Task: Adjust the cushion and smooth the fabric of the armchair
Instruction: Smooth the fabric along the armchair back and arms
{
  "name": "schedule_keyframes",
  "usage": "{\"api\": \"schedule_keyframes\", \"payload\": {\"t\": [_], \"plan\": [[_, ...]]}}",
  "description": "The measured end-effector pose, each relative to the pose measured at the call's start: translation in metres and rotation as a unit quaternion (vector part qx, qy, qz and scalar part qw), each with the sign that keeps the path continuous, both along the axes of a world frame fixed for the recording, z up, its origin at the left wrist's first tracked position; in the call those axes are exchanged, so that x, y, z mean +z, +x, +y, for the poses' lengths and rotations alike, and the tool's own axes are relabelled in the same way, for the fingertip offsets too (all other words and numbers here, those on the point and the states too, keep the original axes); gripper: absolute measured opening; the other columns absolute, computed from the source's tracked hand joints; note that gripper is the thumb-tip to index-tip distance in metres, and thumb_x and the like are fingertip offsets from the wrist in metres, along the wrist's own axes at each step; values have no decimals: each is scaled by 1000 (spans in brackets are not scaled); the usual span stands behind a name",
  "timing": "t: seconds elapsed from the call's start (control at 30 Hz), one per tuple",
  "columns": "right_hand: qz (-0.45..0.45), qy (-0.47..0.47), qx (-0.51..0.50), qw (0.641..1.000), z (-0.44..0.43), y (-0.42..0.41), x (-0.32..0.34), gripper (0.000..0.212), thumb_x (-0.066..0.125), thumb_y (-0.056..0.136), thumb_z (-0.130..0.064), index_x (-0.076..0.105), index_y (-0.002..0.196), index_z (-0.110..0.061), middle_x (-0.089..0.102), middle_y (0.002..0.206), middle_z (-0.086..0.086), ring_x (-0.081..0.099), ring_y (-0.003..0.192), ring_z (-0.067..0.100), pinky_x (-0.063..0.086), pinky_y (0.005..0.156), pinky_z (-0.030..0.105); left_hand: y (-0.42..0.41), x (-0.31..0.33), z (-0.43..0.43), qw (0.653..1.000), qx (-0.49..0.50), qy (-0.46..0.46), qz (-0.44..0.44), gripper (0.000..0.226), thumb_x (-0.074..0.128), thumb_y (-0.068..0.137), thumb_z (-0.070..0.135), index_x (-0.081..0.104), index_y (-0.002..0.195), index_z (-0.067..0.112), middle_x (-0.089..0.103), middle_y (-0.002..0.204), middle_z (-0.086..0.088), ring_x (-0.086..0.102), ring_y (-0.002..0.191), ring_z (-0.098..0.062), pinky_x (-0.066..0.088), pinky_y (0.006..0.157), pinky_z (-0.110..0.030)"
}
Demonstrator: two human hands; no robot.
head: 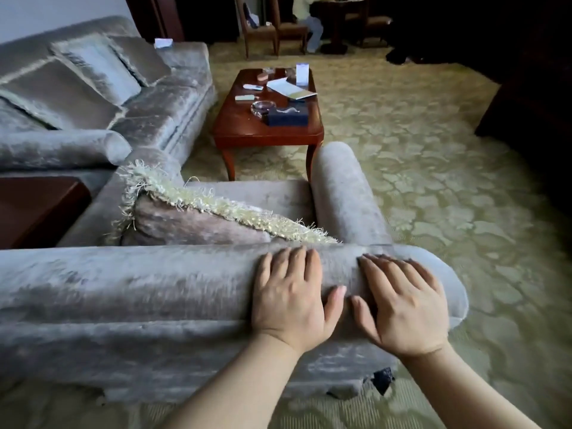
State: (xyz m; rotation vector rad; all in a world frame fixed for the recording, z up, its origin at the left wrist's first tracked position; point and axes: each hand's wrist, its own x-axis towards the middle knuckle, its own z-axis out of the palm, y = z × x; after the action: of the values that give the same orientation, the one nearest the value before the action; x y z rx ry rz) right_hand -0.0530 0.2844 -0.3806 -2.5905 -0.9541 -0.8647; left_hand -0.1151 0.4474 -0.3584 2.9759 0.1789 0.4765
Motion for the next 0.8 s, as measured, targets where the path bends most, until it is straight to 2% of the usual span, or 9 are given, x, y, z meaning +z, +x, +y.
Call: {"api": "schedule_keyframes", "payload": {"t": [0.1,0.2,0.33,0.43,0.53,0.7,0.8], "plan": [[13,-4,-8,1000,-7,-6,8,53,46,82,-45,68,104,-2,69,98,13,64,84,33,44,81,43,-4,9,-17,1000,13,1,11,58,37,79,49,65,106,6,67,107,-12,62,98,-31,41,97,-47],[8,36,-38,999,-8,-10,-1,49,43,84,-43,66,104,-4,68,97,11,63,88,32,40,86,42,-9,3,-19,1000,6,5,-6,57,39,79,48,64,107,5,67,108,-12,62,100,-30,34,97,-44],[-15,41,-54,998,-4,0,-2,46,43,84,-44,66,96,-6,66,85,11,59,72,34,39,78,42,0,1,-17,999,17,18,-24,54,37,78,49,62,103,8,65,104,-10,59,97,-30,38,95,-44],[-6,36,-61,997,-6,-11,-3,47,43,83,-44,66,97,-5,65,85,12,59,71,34,38,80,42,-13,5,-20,1000,-6,13,-5,57,34,82,49,60,112,9,62,114,-10,57,106,-30,38,99,-44],[12,40,-71,997,-7,-15,1,48,41,82,-43,65,99,-5,65,86,14,60,73,35,37,80,43,-39,4,10,997,-42,56,-12,64,36,83,48,56,126,6,59,127,-13,55,117,-30,42,101,-46],[42,31,-88,995,-2,-21,4,52,37,82,-43,65,101,-2,66,90,19,61,77,39,39,80,45,-103,5,122,982,178,30,-49,67,36,83,44,53,127,-3,52,133,-23,48,123,-40,35,104,-55],[69,27,-119,990,1,-24,8,54,35,81,-44,65,100,-3,65,87,21,61,80,41,40,80,47,-134,11,202,972,231,38,-14,74,28,82,49,48,131,-3,46,139,-23,39,131,-39,24,109,-53]]}}
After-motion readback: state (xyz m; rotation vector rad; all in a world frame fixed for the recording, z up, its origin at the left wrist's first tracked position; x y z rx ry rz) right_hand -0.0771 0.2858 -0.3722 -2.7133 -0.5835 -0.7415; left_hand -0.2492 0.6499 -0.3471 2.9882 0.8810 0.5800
